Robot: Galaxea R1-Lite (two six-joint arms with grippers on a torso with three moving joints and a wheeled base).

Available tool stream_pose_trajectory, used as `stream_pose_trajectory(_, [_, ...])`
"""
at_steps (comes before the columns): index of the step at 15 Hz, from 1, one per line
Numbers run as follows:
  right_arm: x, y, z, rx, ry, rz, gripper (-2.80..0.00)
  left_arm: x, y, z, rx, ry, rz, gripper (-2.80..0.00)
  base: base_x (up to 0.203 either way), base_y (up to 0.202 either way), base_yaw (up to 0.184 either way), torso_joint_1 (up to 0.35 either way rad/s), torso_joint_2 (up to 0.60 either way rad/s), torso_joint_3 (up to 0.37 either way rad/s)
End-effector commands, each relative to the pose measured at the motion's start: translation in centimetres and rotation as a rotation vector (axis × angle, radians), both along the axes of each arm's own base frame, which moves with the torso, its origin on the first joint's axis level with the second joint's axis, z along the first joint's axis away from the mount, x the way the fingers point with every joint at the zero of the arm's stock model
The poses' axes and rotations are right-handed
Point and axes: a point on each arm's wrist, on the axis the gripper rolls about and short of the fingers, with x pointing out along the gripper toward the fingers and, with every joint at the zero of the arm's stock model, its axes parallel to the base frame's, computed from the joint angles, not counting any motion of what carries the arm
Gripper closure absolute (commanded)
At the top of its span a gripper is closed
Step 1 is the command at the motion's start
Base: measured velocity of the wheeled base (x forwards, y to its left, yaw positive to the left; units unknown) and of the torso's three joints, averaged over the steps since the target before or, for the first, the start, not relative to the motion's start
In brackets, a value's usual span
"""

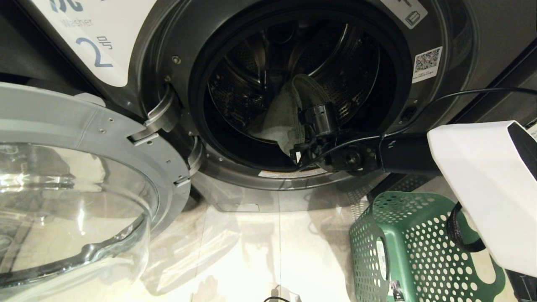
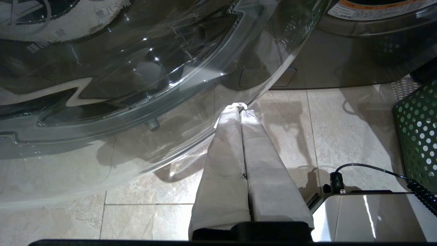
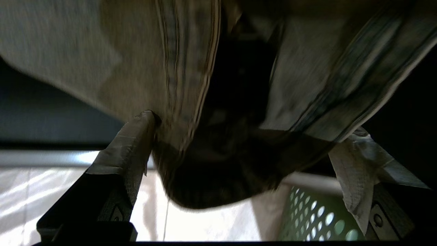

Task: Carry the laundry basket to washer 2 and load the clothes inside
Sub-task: Place the clothes into the washing machine

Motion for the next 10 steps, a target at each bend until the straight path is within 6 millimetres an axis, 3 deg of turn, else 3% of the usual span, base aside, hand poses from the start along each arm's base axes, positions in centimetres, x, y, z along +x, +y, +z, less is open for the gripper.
stream_pose_trajectory(1, [0.7,0.4,0.2,-0.002,-0.063,-0.016,-2.8,0.0,0.0,0.0,0.0,0.001,0.0,0.0,0.0,0.0,0.0,0.0,0.0,0.0])
stream_pose_trajectory(6, [1.2,0.8,0.4,-0.064,-0.171,-0.073,-2.8,0.0,0.0,0.0,0.0,0.001,0.0,0.0,0.0,0.0,0.0,0.0,0.0,0.0])
stream_pose_trajectory(10, [-0.9,2.2,2.9,-0.007,-0.223,-0.035,-2.8,0.0,0.0,0.0,0.0,0.001,0.0,0.0,0.0,0.0,0.0,0.0,0.0,0.0])
